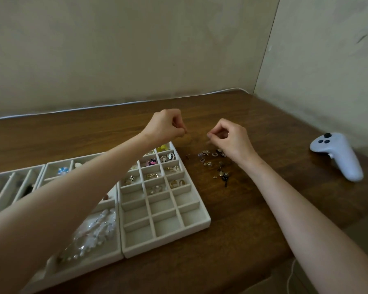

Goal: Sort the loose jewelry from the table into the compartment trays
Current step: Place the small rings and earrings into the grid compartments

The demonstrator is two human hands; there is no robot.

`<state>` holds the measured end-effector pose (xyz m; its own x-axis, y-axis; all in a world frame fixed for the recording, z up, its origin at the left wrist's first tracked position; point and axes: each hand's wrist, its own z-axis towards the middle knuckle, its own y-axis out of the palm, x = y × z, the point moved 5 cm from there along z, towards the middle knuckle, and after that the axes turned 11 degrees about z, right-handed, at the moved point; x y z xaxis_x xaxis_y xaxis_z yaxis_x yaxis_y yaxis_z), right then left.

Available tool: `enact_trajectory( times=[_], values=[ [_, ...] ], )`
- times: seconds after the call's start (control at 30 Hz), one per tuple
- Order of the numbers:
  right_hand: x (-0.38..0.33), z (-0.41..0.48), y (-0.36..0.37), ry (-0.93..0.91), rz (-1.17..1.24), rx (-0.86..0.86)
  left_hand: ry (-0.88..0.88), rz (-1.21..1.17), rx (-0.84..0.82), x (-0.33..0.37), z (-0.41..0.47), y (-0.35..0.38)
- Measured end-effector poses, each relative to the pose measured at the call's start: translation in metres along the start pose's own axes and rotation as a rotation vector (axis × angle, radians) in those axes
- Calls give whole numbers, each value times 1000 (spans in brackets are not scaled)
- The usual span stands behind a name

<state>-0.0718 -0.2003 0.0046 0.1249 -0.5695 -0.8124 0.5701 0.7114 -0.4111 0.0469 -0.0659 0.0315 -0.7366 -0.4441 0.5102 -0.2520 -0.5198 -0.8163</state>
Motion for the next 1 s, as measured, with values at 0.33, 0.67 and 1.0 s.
enact_trajectory(
  times=[0.33,0.67,1.0],
  values=[
    [-1,-7,-5,13,56,21,-25,-98,-26,-13,-52,-23],
    [-7,-15,3,-2,-39,-30,-15,-58,-219,-16,-95,-37],
    [-24,-18,10,13,146,-71,69,190,-223,-12,-126,-58]
  ],
)
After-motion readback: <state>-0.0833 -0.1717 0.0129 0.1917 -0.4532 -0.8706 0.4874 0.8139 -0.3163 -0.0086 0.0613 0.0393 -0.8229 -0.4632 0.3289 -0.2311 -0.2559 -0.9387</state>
